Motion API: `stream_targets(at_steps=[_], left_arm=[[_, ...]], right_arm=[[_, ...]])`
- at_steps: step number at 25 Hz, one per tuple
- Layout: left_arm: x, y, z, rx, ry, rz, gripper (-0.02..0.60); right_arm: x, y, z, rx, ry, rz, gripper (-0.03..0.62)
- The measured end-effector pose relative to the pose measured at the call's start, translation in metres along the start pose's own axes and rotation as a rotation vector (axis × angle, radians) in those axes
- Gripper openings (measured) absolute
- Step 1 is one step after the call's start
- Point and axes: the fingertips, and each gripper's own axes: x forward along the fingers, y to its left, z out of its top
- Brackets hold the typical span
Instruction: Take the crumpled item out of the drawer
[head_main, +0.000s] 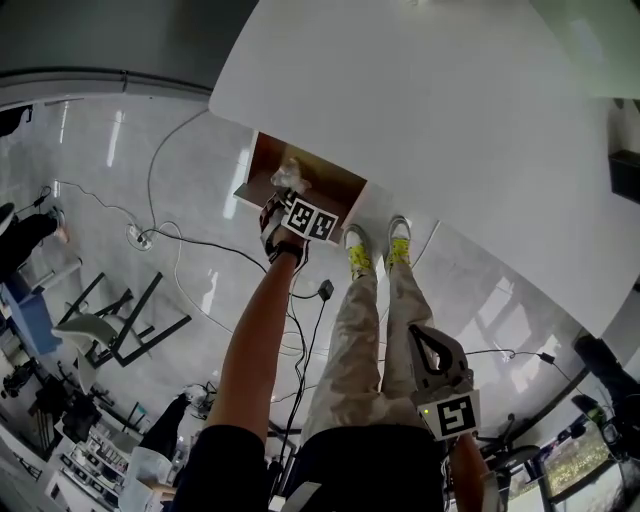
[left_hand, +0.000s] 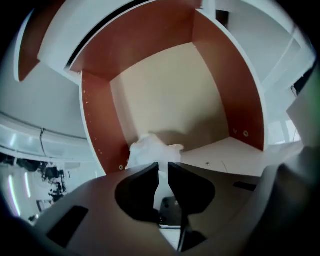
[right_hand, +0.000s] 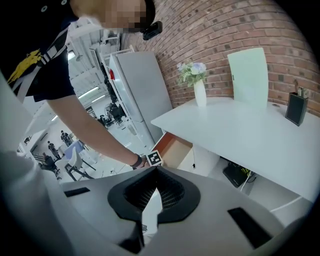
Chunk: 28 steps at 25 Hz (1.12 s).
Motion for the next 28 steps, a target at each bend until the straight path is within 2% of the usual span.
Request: stream_targets(at_steps=[1, 3, 5, 7, 11, 14, 18, 21, 28], left_arm=[[-0.001, 0.002, -0.001, 0.058, -0.007, 0.021, 0.061], [-0.004, 0.000, 0.000, 0.127, -0.032, 0.008, 0.043], [-0.008, -0.002, 0.000, 0.125, -0.052, -0.031, 0.031], [-0.018, -0.002, -0.001, 0.090, -0.067, -0.056, 0.028], [-0.059, 0.002, 0.004, 0.065, -0.131, -0.067, 0.025], [-0.114, 0.009, 0.023, 0.072, -0.232, -0.068, 0.023], [-0.204, 0.022, 0.044, 0.135, -0.394, -0.021, 0.021], [-0.278, 0.040, 0.065, 0.093, -0.532, 0.007, 0.020], [-0.454, 0.079, 0.090, -0.120, -0.812, 0.057, 0.020]], right_arm=[[0.000, 0.001, -0.002, 0.004, 0.004, 0.000, 0.028], [-0.001, 0.002, -0.003, 0.007, 0.008, 0.001, 0.028], [-0.002, 0.004, 0.002, 0.002, 0.002, 0.000, 0.028], [-0.005, 0.005, 0.010, -0.012, -0.008, -0.004, 0.028], [-0.017, 0.002, 0.035, -0.041, -0.031, -0.021, 0.028], [-0.029, 0.001, 0.061, -0.072, -0.062, -0.037, 0.028], [-0.049, 0.010, 0.114, -0.126, -0.135, -0.042, 0.028], [-0.067, 0.009, 0.159, -0.164, -0.216, -0.061, 0.028], [-0.110, 0.013, 0.247, -0.261, -0.374, -0.103, 0.028]])
